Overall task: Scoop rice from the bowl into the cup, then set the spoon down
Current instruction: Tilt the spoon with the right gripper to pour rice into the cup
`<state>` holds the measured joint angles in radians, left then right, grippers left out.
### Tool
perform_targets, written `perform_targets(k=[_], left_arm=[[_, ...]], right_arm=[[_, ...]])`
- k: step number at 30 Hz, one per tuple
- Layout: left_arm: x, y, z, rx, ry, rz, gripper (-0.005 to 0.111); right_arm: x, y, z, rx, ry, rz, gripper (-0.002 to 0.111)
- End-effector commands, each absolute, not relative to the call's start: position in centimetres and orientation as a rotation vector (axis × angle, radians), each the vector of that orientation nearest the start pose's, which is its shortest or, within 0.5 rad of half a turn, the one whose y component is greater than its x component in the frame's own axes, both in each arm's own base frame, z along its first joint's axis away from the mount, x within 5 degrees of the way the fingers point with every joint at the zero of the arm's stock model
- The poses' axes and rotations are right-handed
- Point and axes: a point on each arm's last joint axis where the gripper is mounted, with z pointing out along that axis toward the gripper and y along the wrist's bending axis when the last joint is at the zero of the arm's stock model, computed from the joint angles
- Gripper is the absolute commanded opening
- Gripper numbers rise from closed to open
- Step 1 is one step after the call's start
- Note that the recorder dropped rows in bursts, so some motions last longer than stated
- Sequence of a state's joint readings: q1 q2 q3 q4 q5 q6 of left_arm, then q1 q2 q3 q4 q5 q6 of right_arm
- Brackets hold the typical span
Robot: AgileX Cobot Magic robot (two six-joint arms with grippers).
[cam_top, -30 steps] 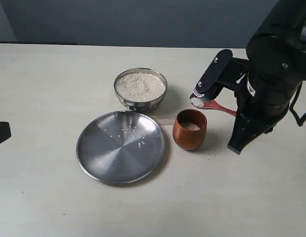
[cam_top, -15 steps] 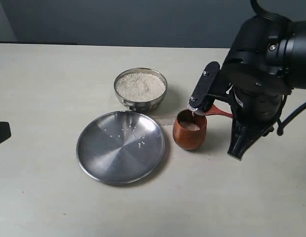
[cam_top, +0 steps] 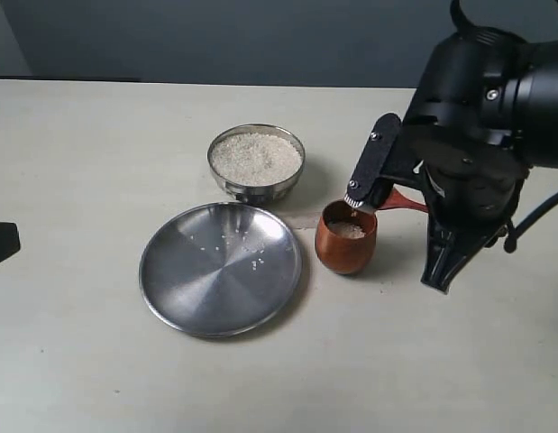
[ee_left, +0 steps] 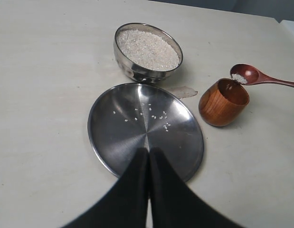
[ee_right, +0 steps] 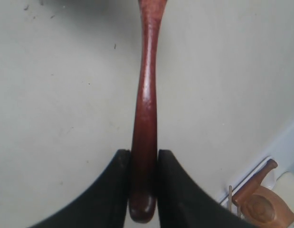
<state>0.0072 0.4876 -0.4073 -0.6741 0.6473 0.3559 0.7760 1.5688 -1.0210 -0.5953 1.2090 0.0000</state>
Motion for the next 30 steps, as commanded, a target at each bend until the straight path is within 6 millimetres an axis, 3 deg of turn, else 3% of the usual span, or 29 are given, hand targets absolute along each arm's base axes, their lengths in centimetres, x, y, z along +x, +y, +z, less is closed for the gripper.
perform_targets(k=[1, 15, 22, 30], left_arm=[[9.3, -3.4, 27.2, 0.001, 2.094, -0.531, 0.000], [9.3, -3.4, 27.3, 0.000, 2.094, -0.533, 0.000], [9.3, -3.4, 27.3, 0.000, 2.092, -0.532, 0.000], [9.3, -3.4, 27.3, 0.000, 2.094, -0.533, 0.000]], right_arm=[[22.3, 15.9, 23.8, -1.460, 2.502, -0.848, -0.001], [22.7, 16.2, 23.1, -1.511, 2.460, -0.920, -0.001], [21.9, 17.4, 23.2, -1.607, 2.366, -0.939, -0.001], [21.8, 17.5, 23.2, -1.612, 2.367, -0.935, -0.001]])
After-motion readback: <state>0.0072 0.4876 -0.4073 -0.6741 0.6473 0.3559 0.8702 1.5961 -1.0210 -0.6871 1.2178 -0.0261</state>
